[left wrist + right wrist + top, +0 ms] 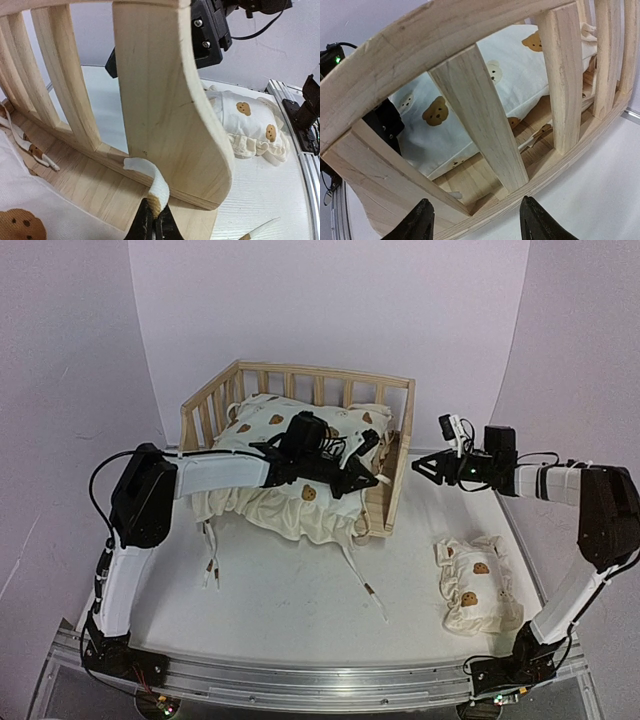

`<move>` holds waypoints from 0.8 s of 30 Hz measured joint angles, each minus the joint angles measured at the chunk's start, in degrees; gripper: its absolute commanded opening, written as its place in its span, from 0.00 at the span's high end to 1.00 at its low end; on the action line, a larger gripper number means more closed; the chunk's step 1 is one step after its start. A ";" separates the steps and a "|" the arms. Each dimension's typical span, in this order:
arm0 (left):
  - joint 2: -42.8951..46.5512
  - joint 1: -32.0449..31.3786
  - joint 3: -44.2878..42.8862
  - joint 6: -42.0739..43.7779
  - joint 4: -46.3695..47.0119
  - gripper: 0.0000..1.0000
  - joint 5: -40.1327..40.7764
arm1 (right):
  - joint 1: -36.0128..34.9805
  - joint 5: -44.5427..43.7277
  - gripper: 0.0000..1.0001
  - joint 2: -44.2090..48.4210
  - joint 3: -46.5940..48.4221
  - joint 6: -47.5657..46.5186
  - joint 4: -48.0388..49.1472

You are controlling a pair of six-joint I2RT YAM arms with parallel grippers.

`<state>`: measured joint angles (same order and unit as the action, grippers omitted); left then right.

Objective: Set up the pet bed

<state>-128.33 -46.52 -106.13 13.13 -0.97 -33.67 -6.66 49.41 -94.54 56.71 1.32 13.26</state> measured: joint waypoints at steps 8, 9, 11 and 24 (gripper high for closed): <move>-3.43 1.64 -11.74 1.14 -0.39 1.00 -7.19 | 0.04 7.02 0.38 -2.34 3.91 -5.27 -5.16; -4.31 1.81 -13.92 0.76 -0.22 1.00 -7.72 | 0.04 7.23 0.39 -2.47 3.96 -5.68 -5.55; -6.01 2.03 -17.49 0.20 0.07 1.00 -8.63 | 0.11 7.58 0.40 -2.67 4.04 -6.27 -6.38; -12.92 1.49 -21.62 -3.63 -0.11 1.00 -10.95 | 0.63 7.10 0.40 -5.49 7.41 -8.39 -9.86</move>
<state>-141.25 -45.04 -127.74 9.50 -1.08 -44.62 -6.02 56.51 -100.03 64.12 -7.07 3.40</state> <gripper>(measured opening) 0.008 0.611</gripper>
